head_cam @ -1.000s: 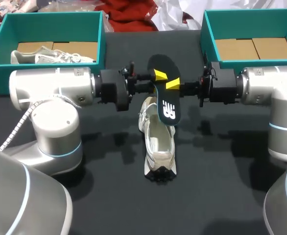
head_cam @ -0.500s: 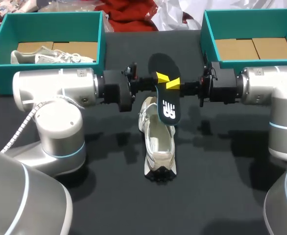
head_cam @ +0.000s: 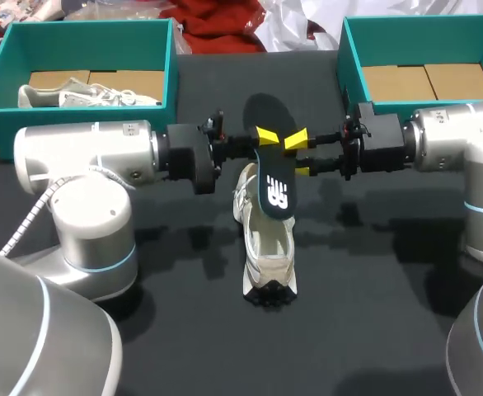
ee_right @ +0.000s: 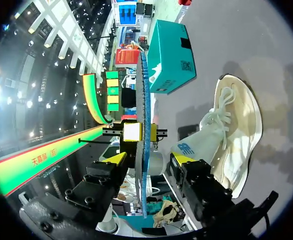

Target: Take the shoe out of the shoebox, open the shoe tongue, remove and reinsert the insole, then place the shoe into the shoebox

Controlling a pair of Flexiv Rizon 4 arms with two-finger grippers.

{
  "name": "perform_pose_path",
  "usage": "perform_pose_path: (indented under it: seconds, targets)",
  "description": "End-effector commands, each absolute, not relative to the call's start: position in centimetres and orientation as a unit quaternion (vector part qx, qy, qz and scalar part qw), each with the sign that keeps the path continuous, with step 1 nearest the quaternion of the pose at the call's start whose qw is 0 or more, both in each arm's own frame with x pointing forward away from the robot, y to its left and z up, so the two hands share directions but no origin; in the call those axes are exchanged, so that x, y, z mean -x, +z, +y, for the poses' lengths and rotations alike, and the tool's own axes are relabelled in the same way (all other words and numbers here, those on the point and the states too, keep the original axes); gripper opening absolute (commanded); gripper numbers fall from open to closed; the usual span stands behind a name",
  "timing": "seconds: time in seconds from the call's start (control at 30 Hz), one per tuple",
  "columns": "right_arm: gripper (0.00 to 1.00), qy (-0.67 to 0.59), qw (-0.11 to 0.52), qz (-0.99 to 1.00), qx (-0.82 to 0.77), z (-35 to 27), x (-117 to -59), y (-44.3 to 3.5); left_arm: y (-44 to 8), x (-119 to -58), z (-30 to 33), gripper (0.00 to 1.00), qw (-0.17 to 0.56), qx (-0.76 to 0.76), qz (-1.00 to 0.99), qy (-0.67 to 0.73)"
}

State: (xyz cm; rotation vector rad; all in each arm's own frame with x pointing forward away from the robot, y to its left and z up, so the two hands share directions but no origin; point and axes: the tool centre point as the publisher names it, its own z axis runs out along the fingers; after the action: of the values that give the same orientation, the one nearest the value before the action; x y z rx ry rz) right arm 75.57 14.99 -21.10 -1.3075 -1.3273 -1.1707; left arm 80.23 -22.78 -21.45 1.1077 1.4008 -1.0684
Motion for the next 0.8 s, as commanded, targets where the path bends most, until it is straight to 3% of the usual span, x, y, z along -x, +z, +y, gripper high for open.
perform_pose_path:
  seconds: [0.03, 0.43, 0.6, 0.67, 0.8]
  targets:
    - [1.0, -0.449, 0.469, -0.576, 0.496, 12.4, -74.9, -21.1, -20.7, -78.4, -20.0, 0.0, 0.504, -0.455, 0.583, -0.446]
    - [1.0, -0.449, 0.469, -0.576, 0.496, 12.4, -74.9, -21.1, -19.6, -73.3, -16.1, 0.0, 0.46, -0.453, 0.604, -0.467]
    - [1.0, -0.447, 0.361, -0.71, 0.406, 11.5, -73.0, -21.8, -20.0, -72.1, -14.9, 0.0, 0.368, -0.416, 0.632, -0.541]
    - [1.0, -0.366, 0.359, -0.728, 0.455, 11.0, -72.8, -23.1, -20.0, -72.1, -14.9, 0.0, 0.368, -0.416, 0.632, -0.541]
    - [1.0, -0.366, 0.359, -0.728, 0.455, 11.0, -72.8, -23.1, -20.0, -72.1, -14.9, 0.0, 0.368, -0.416, 0.632, -0.541]
